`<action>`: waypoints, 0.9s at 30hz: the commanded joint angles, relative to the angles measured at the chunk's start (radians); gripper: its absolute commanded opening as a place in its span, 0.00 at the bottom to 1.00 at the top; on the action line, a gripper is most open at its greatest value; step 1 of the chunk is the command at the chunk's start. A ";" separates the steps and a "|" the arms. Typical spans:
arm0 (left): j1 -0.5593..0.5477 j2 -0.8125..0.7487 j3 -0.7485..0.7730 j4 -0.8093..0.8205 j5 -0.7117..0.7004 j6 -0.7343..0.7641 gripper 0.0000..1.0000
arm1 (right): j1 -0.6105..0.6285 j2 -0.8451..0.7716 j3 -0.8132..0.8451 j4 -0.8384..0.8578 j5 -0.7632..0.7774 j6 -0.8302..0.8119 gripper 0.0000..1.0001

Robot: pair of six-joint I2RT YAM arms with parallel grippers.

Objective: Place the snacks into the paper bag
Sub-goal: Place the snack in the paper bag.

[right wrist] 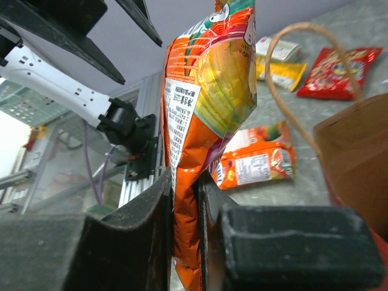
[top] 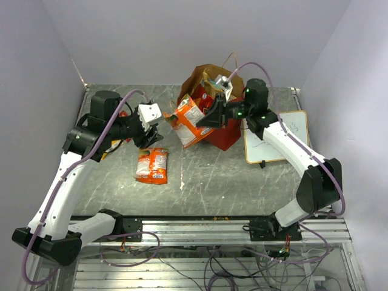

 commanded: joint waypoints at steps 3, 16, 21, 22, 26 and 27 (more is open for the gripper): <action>0.006 -0.030 0.016 0.027 -0.056 -0.031 0.64 | -0.070 -0.109 0.175 -0.308 0.030 -0.289 0.00; 0.033 -0.029 0.039 0.062 -0.189 -0.071 0.71 | -0.087 -0.099 0.501 -0.681 0.560 -0.612 0.00; 0.070 -0.036 0.020 0.102 -0.270 -0.117 0.79 | -0.086 -0.057 0.572 -0.698 0.741 -0.649 0.00; 0.076 -0.038 0.017 0.108 -0.288 -0.123 0.81 | -0.086 -0.048 0.582 -0.699 0.774 -0.655 0.00; 0.094 -0.043 0.012 0.119 -0.327 -0.135 0.85 | -0.085 -0.012 0.610 -0.691 0.864 -0.685 0.00; 0.097 -0.043 0.013 0.119 -0.329 -0.135 0.85 | -0.087 -0.002 0.617 -0.689 0.876 -0.690 0.00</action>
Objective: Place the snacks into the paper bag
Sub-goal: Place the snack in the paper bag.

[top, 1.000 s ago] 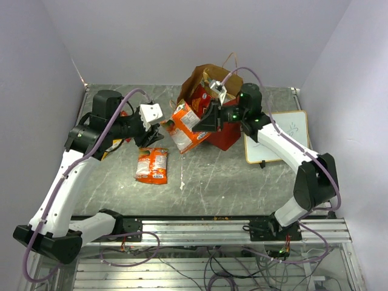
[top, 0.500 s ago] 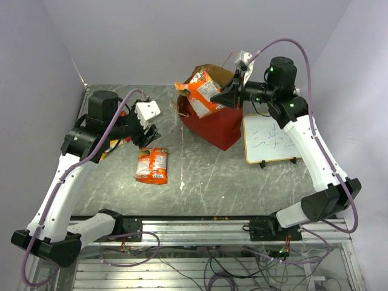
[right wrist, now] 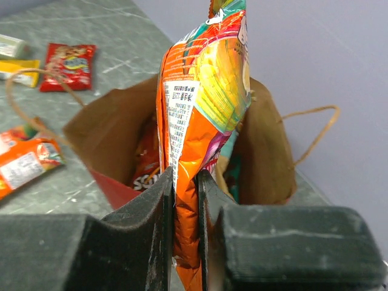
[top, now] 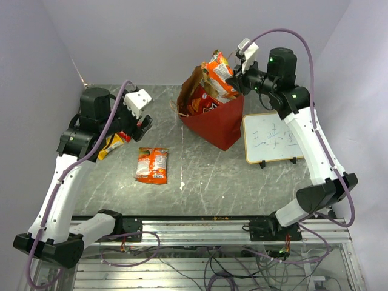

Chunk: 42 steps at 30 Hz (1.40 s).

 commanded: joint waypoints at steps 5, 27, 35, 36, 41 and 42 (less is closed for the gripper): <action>0.024 -0.018 0.000 0.050 -0.058 -0.032 0.86 | -0.002 0.084 0.085 0.033 0.183 -0.073 0.00; 0.042 -0.042 -0.027 0.059 -0.050 -0.032 0.85 | 0.054 0.321 0.288 -0.117 0.155 -0.137 0.00; 0.042 -0.046 -0.034 0.058 -0.044 -0.031 0.85 | 0.063 0.332 0.333 -0.121 0.236 -0.126 0.00; 0.042 -0.046 -0.036 0.058 -0.042 -0.030 0.85 | 0.062 0.328 0.340 -0.115 0.242 -0.123 0.00; 0.042 -0.047 -0.039 0.060 -0.041 -0.029 0.85 | 0.061 0.295 0.337 -0.074 0.301 -0.129 0.00; 0.042 -0.047 -0.040 0.059 -0.042 -0.029 0.85 | 0.061 0.292 0.337 -0.069 0.314 -0.133 0.00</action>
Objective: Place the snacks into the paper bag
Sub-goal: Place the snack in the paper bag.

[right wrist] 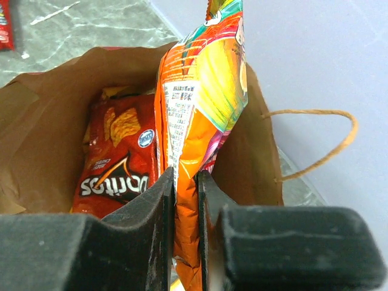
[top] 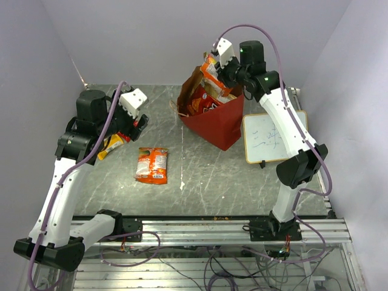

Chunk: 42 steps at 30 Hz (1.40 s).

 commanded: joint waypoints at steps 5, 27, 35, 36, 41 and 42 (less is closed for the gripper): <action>0.006 -0.020 -0.014 0.029 0.008 -0.003 0.85 | -0.011 -0.060 0.031 0.105 0.123 -0.024 0.00; 0.006 -0.017 -0.017 0.026 0.008 0.007 0.84 | -0.047 0.025 0.032 0.078 0.141 -0.078 0.00; 0.006 -0.010 -0.016 0.026 0.024 0.004 0.84 | -0.050 0.110 0.059 -0.043 0.164 -0.079 0.00; 0.006 -0.010 -0.016 0.026 0.025 0.004 0.84 | -0.049 0.116 0.058 -0.051 0.162 -0.078 0.00; 0.006 -0.011 -0.023 0.029 0.026 0.003 0.84 | -0.052 0.146 0.057 -0.078 0.151 -0.083 0.03; 0.006 -0.012 -0.024 0.030 0.024 0.002 0.84 | -0.052 0.161 0.058 -0.080 0.145 -0.083 0.04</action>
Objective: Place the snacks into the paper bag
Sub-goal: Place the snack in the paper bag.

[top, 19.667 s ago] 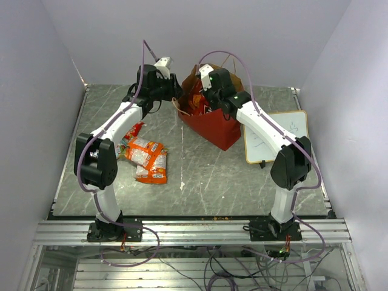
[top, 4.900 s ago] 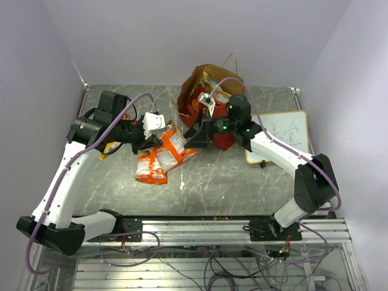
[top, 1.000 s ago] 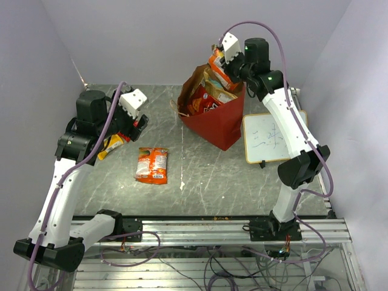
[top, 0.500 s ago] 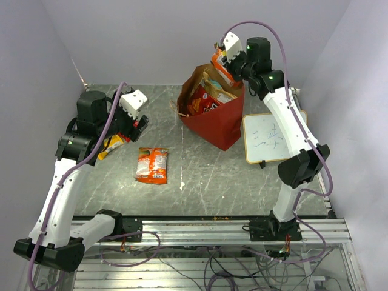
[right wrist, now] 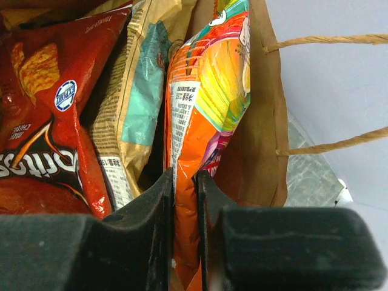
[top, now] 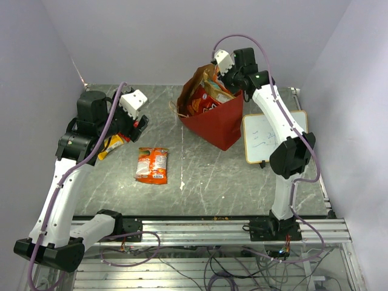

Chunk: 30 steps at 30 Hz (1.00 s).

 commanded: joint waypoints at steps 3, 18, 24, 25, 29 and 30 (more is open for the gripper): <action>0.005 -0.009 -0.014 0.030 0.018 0.003 0.84 | -0.007 0.033 0.032 -0.020 -0.023 -0.007 0.04; 0.005 -0.009 -0.021 0.033 0.024 0.007 0.84 | -0.053 0.055 0.043 -0.040 -0.185 0.053 0.07; 0.006 -0.006 -0.024 0.035 0.029 0.008 0.84 | -0.054 0.083 0.041 -0.060 -0.197 0.059 0.12; 0.006 -0.007 -0.025 0.035 0.029 0.007 0.84 | -0.053 0.087 0.043 -0.061 -0.201 0.059 0.14; 0.005 -0.006 -0.028 0.036 0.031 0.008 0.85 | -0.050 0.108 0.082 -0.081 -0.206 0.057 0.23; 0.005 -0.006 -0.028 0.036 0.032 0.006 0.84 | -0.050 0.113 0.096 -0.089 -0.206 0.057 0.25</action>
